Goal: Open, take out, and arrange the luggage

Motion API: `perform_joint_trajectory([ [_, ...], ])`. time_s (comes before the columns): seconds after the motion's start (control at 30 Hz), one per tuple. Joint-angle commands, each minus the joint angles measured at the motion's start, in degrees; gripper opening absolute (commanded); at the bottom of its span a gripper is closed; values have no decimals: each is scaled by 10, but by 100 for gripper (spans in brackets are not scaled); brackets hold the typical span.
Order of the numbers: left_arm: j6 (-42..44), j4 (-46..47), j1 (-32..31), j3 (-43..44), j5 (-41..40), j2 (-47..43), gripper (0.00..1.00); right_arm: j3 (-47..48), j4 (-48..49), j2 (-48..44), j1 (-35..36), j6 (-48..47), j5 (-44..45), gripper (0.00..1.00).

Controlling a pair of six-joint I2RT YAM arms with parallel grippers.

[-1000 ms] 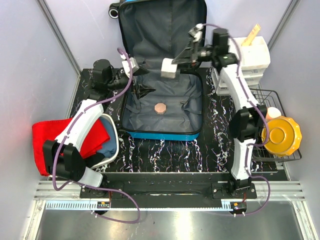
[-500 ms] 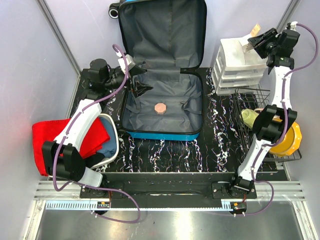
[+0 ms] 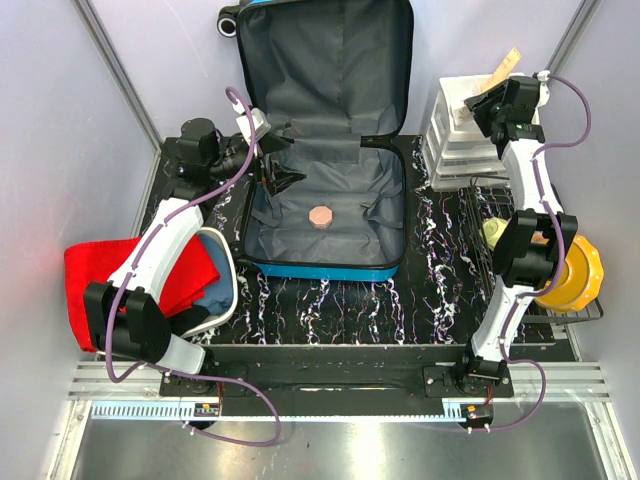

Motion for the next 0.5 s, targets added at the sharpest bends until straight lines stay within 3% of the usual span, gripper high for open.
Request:
perform_joint_trajectory([
  [0.0,-7,12,0,26,-4,0,96,-3,27,-55,6,31,63,2],
  [0.07,-5,10,-1,29,-3,5,96,2,19,-51,6,32,76,3],
  [0.17,-4,7,-1,31,-3,6,96,11,-4,-45,6,32,90,13],
  [0.2,-4,6,1,30,-3,7,96,17,-9,-42,6,32,89,26],
  [0.3,-4,3,1,31,-3,6,96,25,-19,-38,6,35,77,47],
  [0.37,-4,3,1,30,-2,6,96,26,-20,-38,6,30,67,67],
  [0.47,-7,4,1,30,-3,4,96,26,-18,-48,6,24,65,79],
])
